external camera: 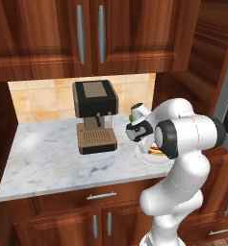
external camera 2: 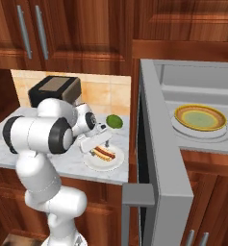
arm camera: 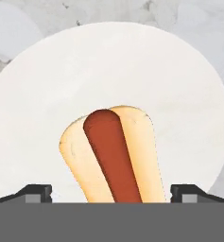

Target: Pick the hot dog from the counter and place it in the microwave.

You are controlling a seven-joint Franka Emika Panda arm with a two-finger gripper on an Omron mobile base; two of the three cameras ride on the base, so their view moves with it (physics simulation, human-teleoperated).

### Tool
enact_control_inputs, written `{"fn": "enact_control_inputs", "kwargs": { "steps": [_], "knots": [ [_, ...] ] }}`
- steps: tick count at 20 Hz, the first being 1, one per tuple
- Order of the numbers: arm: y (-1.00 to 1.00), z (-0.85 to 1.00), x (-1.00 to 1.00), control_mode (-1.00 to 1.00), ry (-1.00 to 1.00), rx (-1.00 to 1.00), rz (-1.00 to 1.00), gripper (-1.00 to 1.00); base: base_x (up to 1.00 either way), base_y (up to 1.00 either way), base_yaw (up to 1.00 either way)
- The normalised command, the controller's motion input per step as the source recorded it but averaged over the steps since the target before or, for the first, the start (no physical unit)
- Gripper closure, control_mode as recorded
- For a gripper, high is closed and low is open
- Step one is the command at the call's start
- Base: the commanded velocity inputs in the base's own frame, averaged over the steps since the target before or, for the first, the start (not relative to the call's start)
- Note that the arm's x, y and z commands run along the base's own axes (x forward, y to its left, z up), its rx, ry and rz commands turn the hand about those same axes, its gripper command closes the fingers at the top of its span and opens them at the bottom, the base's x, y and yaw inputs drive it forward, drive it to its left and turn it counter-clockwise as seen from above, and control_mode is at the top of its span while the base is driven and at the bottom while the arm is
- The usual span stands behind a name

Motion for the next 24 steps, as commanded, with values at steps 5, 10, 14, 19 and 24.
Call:
{"fn": "enact_control_inputs", "kwargs": {
  "steps": [5, 10, 14, 19, 24],
  "knots": [
    [-0.06, -0.58, 0.51, -1.00, 0.18, 0.00, 0.09, -1.00, 0.00, 0.00, 0.00],
    [-0.08, -0.49, 0.22, -1.00, 0.19, 0.01, 0.10, -1.00, 0.00, 0.00, 0.00],
    [-0.01, -0.33, -0.15, -1.00, 0.16, 0.02, 0.10, 1.00, 0.00, 0.00, 0.00],
    [-0.04, 0.12, -0.56, -1.00, 0.08, 0.08, 0.04, 1.00, 0.00, 0.00, 0.00],
    [0.43, 1.00, -0.79, -1.00, 0.00, 0.13, 0.00, 1.00, 0.00, 0.00, 0.00]
  ]
}}
